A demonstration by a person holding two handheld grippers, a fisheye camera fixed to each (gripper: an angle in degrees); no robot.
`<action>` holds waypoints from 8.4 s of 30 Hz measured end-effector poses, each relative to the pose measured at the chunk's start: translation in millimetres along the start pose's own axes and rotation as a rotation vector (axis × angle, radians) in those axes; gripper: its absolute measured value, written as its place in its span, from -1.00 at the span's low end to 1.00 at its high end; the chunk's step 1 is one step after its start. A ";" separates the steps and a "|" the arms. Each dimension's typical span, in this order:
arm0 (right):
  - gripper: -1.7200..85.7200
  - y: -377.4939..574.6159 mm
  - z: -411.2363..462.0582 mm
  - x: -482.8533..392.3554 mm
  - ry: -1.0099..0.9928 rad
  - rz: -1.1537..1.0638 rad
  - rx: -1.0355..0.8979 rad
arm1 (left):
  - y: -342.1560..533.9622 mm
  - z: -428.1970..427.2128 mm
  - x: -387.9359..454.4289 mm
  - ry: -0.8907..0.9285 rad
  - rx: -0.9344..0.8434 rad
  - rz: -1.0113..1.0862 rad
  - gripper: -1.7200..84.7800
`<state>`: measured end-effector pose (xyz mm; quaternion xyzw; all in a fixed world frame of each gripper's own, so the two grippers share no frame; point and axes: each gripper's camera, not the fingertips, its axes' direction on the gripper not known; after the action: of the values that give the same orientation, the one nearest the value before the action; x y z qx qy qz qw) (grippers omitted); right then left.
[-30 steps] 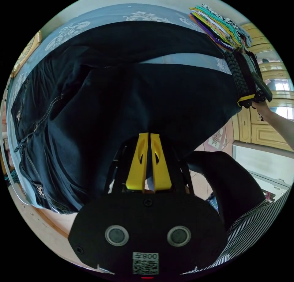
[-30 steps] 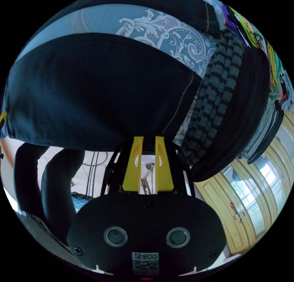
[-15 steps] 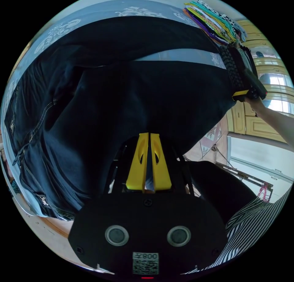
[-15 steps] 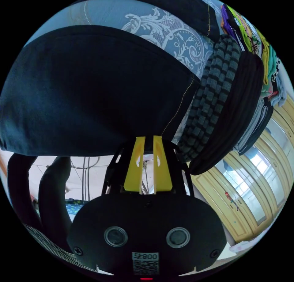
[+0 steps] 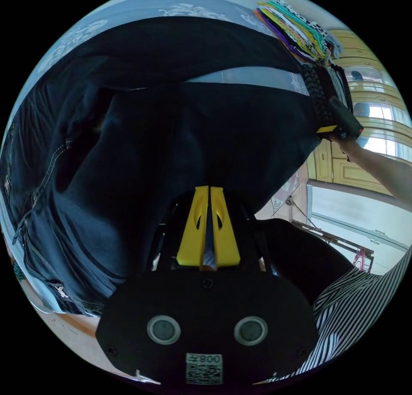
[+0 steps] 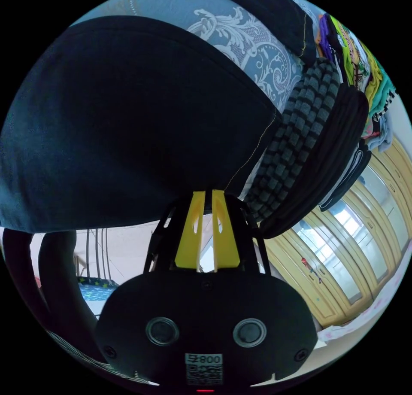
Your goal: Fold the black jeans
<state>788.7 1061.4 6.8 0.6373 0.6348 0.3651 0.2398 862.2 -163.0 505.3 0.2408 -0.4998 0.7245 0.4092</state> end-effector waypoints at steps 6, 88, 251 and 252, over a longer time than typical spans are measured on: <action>-0.91 19.1 -30.0 25.0 0.005 -0.048 -0.024 | 26.6 -29.0 -40.7 0.044 0.017 -0.019 -0.95; -0.91 304.9 -643.6 50.7 -0.958 -1.050 1.158 | 451.6 -405.1 -504.2 -0.213 0.675 -0.625 -0.94; -0.95 599.0 -295.5 83.0 -0.218 -0.971 0.887 | 350.9 -388.0 -181.8 -0.486 0.211 -0.166 -0.93; -0.95 599.6 -293.6 78.2 -0.219 -0.975 0.882 | 355.1 -386.0 -182.6 -0.481 0.208 -0.169 -0.93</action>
<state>937.2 1044.7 662.1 0.3492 0.9121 -0.1458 0.1576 689.8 69.4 31.3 0.4875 -0.4836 0.6571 0.3109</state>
